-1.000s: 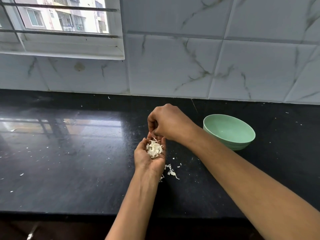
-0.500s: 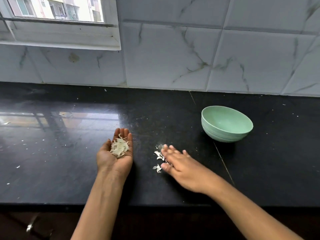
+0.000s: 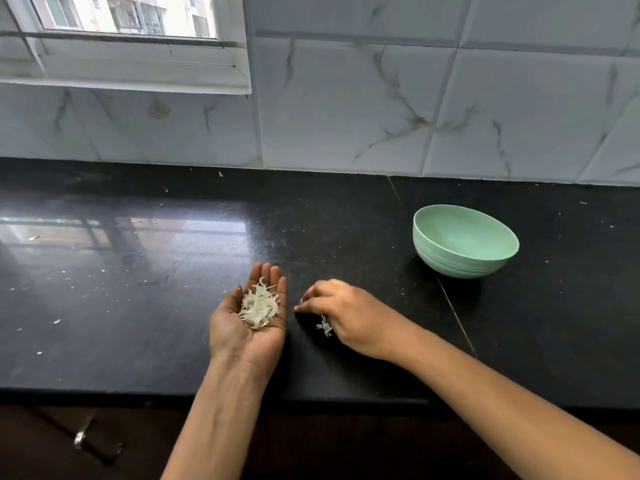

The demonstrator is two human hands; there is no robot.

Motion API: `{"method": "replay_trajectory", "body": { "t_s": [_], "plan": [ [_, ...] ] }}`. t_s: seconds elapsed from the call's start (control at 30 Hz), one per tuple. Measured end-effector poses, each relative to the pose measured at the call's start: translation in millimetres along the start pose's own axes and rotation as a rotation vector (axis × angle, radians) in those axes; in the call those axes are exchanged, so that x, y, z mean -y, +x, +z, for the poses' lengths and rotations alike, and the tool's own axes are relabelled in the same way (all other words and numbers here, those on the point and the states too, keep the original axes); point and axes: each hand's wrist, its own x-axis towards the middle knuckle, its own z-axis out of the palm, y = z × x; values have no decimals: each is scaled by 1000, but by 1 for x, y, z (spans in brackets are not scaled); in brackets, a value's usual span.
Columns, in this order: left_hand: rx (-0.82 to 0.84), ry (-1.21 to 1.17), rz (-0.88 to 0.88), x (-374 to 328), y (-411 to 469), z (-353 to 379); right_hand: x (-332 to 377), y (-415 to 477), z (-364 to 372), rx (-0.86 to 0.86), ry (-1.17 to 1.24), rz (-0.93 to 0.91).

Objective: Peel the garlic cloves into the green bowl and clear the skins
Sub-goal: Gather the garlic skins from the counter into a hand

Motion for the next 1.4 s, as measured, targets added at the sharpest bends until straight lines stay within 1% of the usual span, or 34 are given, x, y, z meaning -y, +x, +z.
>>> {"method": "replay_trajectory", "body": {
  "t_s": [0.17,0.27,0.33,0.43,0.47,0.53,0.67,0.73,0.77,0.8,0.83,0.87,0.9,0.93,0.97,1.03,1.1,1.2,1.3,1.4],
  "plan": [
    [8,-1,-18,5,1,2,4,-31,-1,-57,8,-73],
    [3,2,-36,9,0,2,-5,-30,-8,-73,-20,-53],
    [9,3,-52,11,-1,2,-13,-29,-20,-1,3,-38],
    [7,5,-66,12,-1,2,-24,-34,-39,202,35,-46],
    [10,4,-68,12,-1,2,-26,-37,-42,237,19,-42],
    [16,5,-69,13,0,2,-24,-41,-38,188,-16,-25],
    [24,24,-79,16,2,3,-7,-40,-11,-115,-59,22],
    [24,42,-83,18,3,3,-4,-30,-6,-187,-84,90],
    [14,51,-85,19,4,3,-5,-24,-8,-200,-39,179],
    [1,60,-87,20,4,4,-8,-17,-14,-200,94,315],
    [-7,67,-90,21,4,4,-10,-11,-24,-205,315,443],
    [-11,74,-92,23,4,5,-11,-5,-35,-214,562,527],
    [-12,85,-96,24,3,6,-10,1,-46,-236,763,555],
    [-13,100,-107,26,4,7,-8,5,-57,-254,879,537],
    [-11,110,-121,28,3,9,-4,11,-66,-244,916,500],
    [1,113,-149,32,4,12,11,22,-79,-154,809,421],
    [9,109,-170,36,6,14,24,34,-84,-58,588,380],
    [23,109,-197,42,8,16,32,47,-87,20,260,370],
    [42,103,-192,42,9,17,37,54,-92,101,131,382],
    [36,96,-183,41,11,18,40,56,-95,125,62,393]
  ]
}}
